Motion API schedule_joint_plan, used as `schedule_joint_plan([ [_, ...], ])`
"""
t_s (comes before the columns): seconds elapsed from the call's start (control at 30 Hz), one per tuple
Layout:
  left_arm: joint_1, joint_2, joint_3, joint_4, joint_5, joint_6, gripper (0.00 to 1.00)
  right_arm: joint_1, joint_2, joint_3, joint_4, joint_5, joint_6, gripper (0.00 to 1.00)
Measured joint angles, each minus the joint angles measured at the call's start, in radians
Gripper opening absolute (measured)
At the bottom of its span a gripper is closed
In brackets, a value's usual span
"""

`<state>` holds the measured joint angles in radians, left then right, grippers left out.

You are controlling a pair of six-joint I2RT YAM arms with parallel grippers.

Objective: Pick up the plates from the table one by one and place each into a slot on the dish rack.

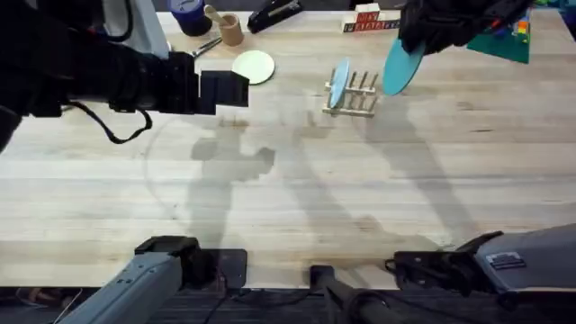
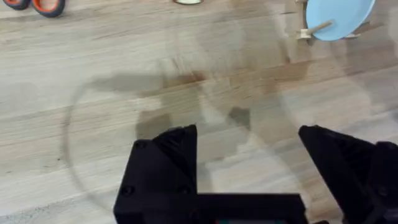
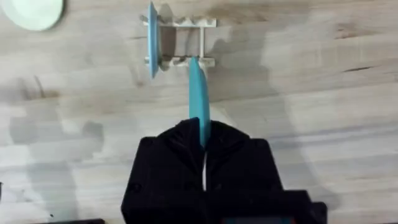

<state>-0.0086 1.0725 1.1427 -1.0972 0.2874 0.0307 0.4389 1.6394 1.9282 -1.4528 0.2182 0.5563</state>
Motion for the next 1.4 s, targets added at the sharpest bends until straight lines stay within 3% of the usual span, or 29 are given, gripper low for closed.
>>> schedule_joint_plan([
  [0.37,0.0,0.0,0.0,0.0,0.0,0.0,0.995,0.024,0.015,0.003,0.064,0.003,0.042,0.031],
  [1.4,0.0,0.0,0.0,0.0,0.0,0.0,0.995,0.032,0.27,0.003,0.196,0.049,0.043,0.031],
])
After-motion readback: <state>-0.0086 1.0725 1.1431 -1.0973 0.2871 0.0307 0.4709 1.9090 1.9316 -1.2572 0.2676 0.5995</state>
